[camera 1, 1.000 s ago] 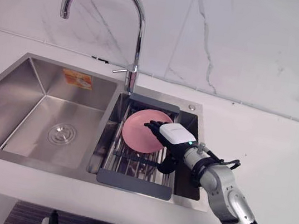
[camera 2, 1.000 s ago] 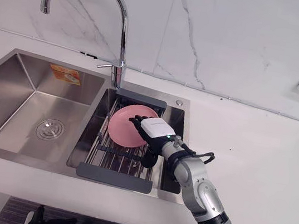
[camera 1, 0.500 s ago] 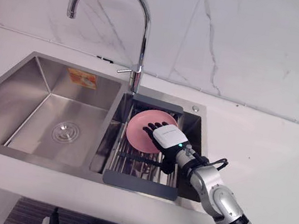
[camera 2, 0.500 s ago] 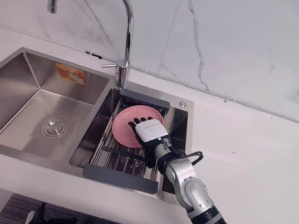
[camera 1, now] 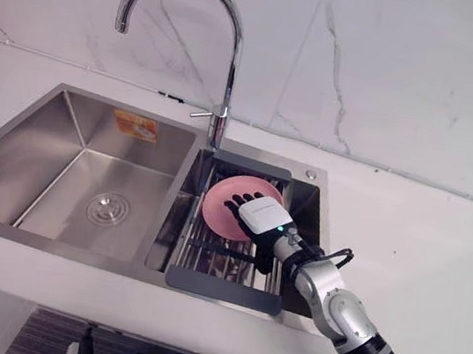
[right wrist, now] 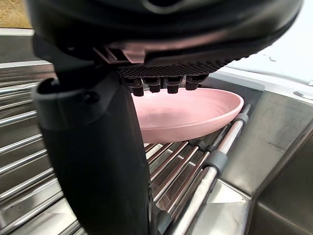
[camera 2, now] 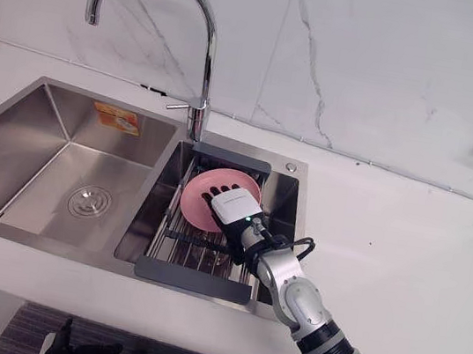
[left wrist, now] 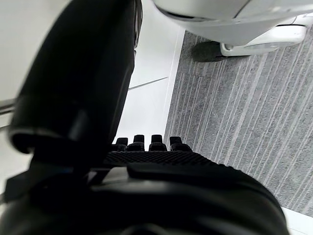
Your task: Walk over to the sink, pick up the cup, carry it to the dishwasher, place the cup inside the dishwasher, then close the dishwasher door
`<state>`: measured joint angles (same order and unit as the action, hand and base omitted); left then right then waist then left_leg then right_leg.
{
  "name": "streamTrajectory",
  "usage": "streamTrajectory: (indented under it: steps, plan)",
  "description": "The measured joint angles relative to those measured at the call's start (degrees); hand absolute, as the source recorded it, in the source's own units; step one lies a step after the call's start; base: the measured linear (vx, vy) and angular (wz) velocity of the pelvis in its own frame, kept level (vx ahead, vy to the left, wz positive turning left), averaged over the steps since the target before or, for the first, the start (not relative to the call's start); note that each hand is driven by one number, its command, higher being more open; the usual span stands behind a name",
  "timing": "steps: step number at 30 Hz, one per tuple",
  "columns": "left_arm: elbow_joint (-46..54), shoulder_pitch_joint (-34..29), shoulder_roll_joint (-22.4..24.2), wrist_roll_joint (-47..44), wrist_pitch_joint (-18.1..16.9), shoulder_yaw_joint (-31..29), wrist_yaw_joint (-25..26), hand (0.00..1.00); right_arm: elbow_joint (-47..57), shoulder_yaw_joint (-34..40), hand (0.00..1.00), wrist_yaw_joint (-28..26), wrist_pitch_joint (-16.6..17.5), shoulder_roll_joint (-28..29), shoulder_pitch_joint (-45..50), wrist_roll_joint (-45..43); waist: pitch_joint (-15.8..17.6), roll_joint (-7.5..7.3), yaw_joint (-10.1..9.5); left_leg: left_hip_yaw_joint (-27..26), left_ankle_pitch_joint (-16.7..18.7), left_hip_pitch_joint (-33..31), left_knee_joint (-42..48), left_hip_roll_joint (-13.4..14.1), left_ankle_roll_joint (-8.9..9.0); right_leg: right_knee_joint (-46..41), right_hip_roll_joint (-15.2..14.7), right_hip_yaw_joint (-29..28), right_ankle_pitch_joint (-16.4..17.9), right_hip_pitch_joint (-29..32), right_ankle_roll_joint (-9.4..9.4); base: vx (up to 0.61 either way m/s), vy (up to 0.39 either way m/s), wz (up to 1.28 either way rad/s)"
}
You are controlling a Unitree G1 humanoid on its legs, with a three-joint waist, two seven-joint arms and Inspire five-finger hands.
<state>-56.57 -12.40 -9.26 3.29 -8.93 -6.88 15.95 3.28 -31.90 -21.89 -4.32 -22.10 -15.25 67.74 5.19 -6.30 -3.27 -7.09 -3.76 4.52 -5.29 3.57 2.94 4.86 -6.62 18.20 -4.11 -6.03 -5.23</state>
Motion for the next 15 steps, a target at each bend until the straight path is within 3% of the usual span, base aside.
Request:
streamTrajectory:
  steps: [10, 15]
  plan:
    - [0.02, 0.3, -0.1, 0.02, 0.01, 0.18, 0.09, 1.0, -5.55, -1.13, 0.0, 11.09, 0.06, 0.91, 0.01, -0.04, 0.06, 0.17, 0.34, -0.54, 0.12, -0.26, -0.04, 0.32, 0.17, 0.27, -0.03, 1.08, 0.22, 0.01, 0.27, 0.0, -0.001, 0.0]
    - [0.01, 0.26, -0.06, 0.04, 0.0, 0.14, 0.14, 1.0, -9.31, -1.01, 0.0, 19.32, -0.72, 0.96, -0.01, -0.28, 0.1, 0.35, 0.68, -0.87, 0.11, -0.37, -0.04, 0.43, 0.19, 0.26, 0.01, 1.98, 0.21, 0.09, 0.32, -0.03, -0.004, -0.02]
